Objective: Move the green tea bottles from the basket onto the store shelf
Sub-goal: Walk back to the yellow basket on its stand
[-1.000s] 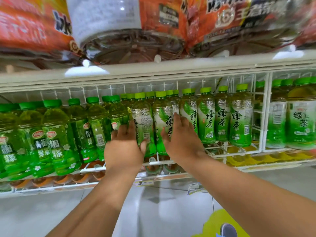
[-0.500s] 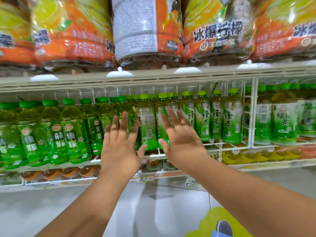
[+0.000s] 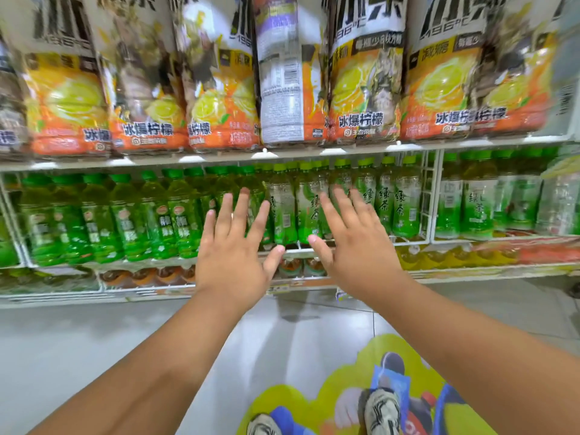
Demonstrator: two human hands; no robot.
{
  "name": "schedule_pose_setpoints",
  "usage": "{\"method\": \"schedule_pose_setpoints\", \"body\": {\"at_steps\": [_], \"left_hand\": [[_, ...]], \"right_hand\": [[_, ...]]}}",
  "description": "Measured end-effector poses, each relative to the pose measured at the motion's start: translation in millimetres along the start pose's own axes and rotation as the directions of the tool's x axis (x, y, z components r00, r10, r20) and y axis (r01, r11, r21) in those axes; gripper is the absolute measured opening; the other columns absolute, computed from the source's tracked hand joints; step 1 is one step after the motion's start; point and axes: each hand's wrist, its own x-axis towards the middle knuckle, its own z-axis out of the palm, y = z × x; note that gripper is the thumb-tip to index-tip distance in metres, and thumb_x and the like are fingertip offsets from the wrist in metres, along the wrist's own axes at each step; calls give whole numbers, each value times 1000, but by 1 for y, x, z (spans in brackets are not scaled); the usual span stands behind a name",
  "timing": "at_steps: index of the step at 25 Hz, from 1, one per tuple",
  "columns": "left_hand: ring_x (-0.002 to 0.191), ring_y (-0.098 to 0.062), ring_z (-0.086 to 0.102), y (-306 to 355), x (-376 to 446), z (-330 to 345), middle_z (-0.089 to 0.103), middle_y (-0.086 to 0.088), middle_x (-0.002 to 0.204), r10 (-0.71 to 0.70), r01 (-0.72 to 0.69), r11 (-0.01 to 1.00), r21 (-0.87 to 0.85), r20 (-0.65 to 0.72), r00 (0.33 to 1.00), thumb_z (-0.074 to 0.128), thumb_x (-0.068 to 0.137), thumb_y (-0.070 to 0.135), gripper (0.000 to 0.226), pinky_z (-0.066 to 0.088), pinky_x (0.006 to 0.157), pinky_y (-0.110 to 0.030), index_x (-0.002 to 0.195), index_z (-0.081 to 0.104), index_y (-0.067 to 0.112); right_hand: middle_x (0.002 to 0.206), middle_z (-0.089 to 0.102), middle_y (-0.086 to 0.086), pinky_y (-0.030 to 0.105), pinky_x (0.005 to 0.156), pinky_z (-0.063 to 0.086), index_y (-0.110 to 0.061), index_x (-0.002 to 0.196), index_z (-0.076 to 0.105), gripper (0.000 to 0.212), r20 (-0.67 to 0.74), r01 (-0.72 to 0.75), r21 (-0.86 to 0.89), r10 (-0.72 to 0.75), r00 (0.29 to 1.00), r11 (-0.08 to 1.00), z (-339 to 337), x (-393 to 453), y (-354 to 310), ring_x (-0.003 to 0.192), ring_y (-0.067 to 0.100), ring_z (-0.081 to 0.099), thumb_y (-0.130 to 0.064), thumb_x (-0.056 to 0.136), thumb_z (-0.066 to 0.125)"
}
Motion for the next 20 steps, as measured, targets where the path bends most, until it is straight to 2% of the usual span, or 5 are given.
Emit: {"method": "schedule_pose_setpoints", "body": {"at_steps": [7,12,18,20], "left_hand": [[157,-33,-6,4,-75,-101,-10,-10,170,-31,31,999,-29,19,999,24,99,64,75,3,125,-53,164,6,30],[157,-32,-6,18,-120,-183,-10,-11,170,-74,70,989,-132,-27,997,31,99,66,79,1,125,-52,164,8,28],[157,-32,1,28,-143,-235,-3,-8,171,32,-40,978,-203,-43,999,37,97,66,79,7,126,-51,163,16,28],[157,-31,0,39,-147,-243,-4,-7,171,93,-96,970,-226,-22,995,37,97,66,79,8,126,-50,163,14,29]], "right_hand": [[173,3,7,50,127,11,-21,165,10,80,-19,-60,45,61,998,997,-91,-75,-22,159,31,0,-54,99,42],[173,-5,3,48,128,7,-25,165,3,78,-17,-119,31,120,993,992,-156,-138,-39,158,27,-10,-57,102,35],[172,-9,2,47,127,7,-25,165,3,77,-41,-197,44,199,979,979,-200,-193,-44,158,27,-9,-59,103,32],[172,-2,5,47,127,9,-24,165,9,77,-41,-247,36,249,968,968,-212,-211,-41,159,29,-3,-60,102,34]]}}
